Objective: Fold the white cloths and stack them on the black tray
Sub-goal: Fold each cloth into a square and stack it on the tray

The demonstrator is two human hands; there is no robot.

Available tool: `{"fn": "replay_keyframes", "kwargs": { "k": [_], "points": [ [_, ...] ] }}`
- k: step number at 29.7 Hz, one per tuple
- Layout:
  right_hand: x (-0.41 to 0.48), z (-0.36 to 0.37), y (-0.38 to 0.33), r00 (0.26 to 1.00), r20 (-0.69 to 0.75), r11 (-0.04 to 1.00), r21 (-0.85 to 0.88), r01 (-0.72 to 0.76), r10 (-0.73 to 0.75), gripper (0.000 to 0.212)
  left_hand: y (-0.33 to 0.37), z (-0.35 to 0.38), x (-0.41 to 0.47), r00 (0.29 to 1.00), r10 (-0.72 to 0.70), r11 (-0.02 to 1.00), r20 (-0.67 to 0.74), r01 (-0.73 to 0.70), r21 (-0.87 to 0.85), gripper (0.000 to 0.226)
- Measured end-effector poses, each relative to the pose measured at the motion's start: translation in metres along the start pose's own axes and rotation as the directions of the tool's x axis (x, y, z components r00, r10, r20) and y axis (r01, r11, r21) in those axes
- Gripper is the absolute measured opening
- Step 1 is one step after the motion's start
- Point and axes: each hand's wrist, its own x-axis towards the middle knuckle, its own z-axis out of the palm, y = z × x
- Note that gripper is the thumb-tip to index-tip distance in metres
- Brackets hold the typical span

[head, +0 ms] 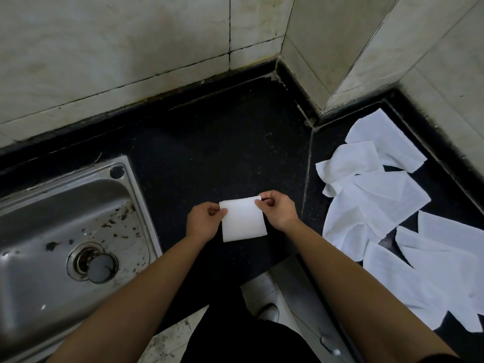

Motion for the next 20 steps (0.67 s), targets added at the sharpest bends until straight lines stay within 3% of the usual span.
{"fn": "replay_keyframes", "kwargs": {
  "k": [3,5,7,9,11,14,20],
  "points": [
    [0.002,0.003,0.001,1.000,0.002,0.999,-0.031,0.023,-0.023,0.030,0.001,-0.003,-0.001,0.999,0.024,0.999,-0.047,-0.022,0.044,0.021],
    [-0.002,0.005,0.004,0.992,-0.022,0.980,-0.163,0.116,-0.122,0.036,-0.005,-0.008,-0.008,0.967,0.238,0.948,-0.093,-0.210,0.239,0.026],
    [-0.012,0.003,0.013,0.912,-0.041,0.828,-0.437,0.351,-0.408,0.035,-0.015,-0.012,-0.016,0.819,0.573,0.689,0.028,-0.500,0.524,0.031],
    [-0.018,-0.002,0.022,0.730,0.070,0.543,-0.621,0.565,-0.680,0.034,-0.022,-0.016,-0.018,0.676,0.694,0.401,0.246,-0.647,0.648,0.045],
    [-0.022,-0.004,0.031,0.637,0.272,0.333,-0.670,0.664,-0.722,0.042,-0.022,-0.020,-0.017,0.665,0.621,0.266,0.415,-0.677,0.686,0.059],
    [-0.021,0.000,0.041,0.689,0.464,0.193,-0.734,0.651,-0.556,0.064,-0.024,-0.026,-0.011,0.718,0.421,0.230,0.555,-0.676,0.700,0.070],
    [-0.006,0.005,0.044,0.781,0.462,0.218,-0.785,0.581,-0.420,0.074,-0.030,-0.034,0.012,0.709,0.369,0.206,0.600,-0.692,0.692,0.075]
  ]
}}
